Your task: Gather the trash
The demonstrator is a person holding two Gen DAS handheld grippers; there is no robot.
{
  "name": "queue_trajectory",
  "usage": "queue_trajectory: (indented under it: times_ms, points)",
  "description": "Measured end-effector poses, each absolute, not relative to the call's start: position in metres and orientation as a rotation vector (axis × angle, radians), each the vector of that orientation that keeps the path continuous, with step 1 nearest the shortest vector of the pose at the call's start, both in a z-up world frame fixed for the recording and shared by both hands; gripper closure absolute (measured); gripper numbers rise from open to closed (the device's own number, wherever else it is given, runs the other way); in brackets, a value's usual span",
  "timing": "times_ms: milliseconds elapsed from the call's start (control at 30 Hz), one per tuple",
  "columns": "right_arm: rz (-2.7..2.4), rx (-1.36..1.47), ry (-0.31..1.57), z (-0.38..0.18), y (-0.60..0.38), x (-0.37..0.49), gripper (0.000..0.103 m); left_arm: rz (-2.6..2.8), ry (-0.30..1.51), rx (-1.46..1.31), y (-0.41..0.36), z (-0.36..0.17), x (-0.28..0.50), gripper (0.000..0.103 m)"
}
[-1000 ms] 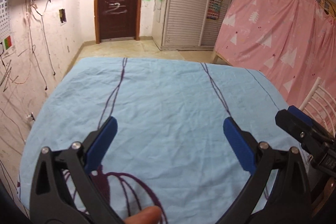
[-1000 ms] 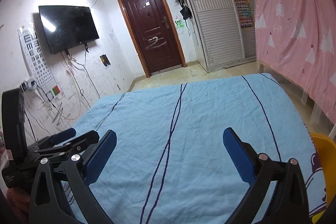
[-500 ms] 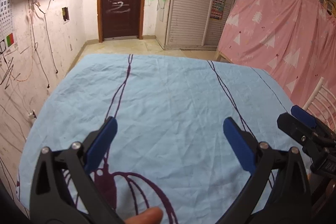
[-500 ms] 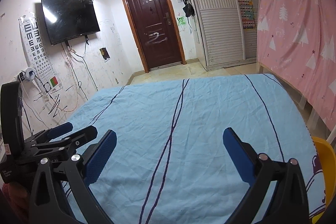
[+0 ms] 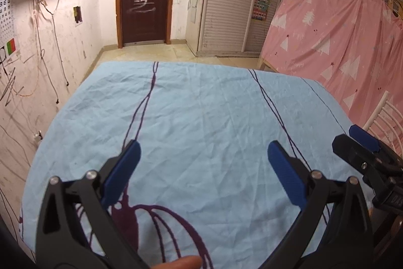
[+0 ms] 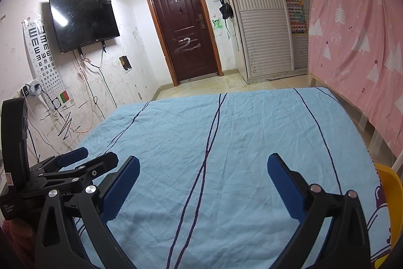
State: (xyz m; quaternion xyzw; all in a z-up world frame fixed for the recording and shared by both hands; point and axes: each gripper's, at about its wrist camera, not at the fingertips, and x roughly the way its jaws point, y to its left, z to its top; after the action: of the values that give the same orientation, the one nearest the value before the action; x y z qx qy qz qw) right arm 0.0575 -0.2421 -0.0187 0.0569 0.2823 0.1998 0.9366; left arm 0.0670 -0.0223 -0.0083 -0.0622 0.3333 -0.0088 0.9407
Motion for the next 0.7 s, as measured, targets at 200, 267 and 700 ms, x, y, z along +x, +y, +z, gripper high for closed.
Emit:
queue_trajectory:
  times_ms: [200, 267, 700]
  points:
    - [0.41, 0.116, 0.579, -0.0194, -0.2417, 0.0576, 0.009, -0.016, 0.68, -0.126, -0.0224, -0.0079, 0.0669, 0.006]
    - [0.409, 0.116, 0.579, -0.0193, -0.2414, 0.0577, 0.009, -0.016, 0.68, -0.126, -0.0223, -0.0077, 0.0672, 0.006]
    - [0.407, 0.114, 0.586, -0.0204, -0.2399, 0.0584, 0.009, -0.017, 0.695, -0.134, -0.0171, -0.0145, 0.0679, 0.006]
